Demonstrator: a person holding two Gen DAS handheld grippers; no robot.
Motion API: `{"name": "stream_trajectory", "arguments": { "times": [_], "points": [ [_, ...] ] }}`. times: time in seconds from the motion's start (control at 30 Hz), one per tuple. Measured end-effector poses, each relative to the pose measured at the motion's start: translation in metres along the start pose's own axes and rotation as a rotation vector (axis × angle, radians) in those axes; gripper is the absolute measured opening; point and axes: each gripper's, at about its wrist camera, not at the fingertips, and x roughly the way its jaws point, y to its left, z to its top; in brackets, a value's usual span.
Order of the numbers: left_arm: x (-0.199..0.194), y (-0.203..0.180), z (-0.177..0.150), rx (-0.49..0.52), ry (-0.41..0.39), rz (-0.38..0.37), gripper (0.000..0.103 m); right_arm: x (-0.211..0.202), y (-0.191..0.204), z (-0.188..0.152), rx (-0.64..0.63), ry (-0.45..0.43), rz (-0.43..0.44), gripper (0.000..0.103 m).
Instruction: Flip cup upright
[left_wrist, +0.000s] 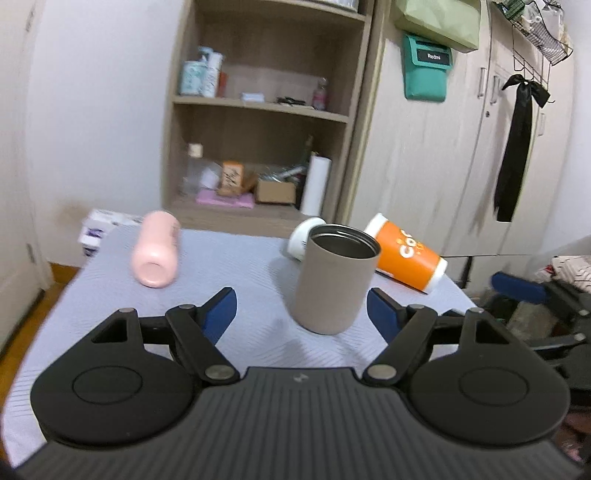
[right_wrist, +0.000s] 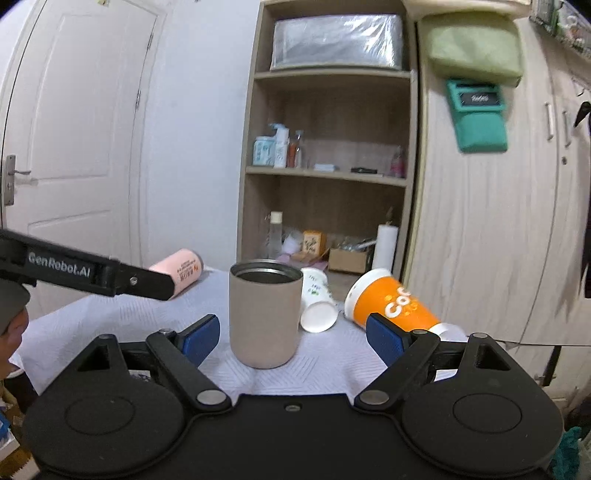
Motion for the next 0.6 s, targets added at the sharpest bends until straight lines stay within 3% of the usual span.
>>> {"name": "stream_trajectory", "arguments": {
  "times": [0.33,0.5,0.6],
  "points": [
    [-0.038,-0.009,-0.004,-0.011,-0.030,0.030,0.085,-0.032,0.012,0.010,0.025,0.000,-0.056,0.090],
    [-0.052,-0.013,-0.004,0.005,-0.062,0.049,0.094,-0.037,0.013,0.013,0.027,-0.011,-0.091,0.090],
    [-0.057,-0.011,-0.002,-0.002,-0.063,0.047,0.096,-0.034,0.013,0.015,0.035,0.008,-0.126,0.099]
  ]
}}
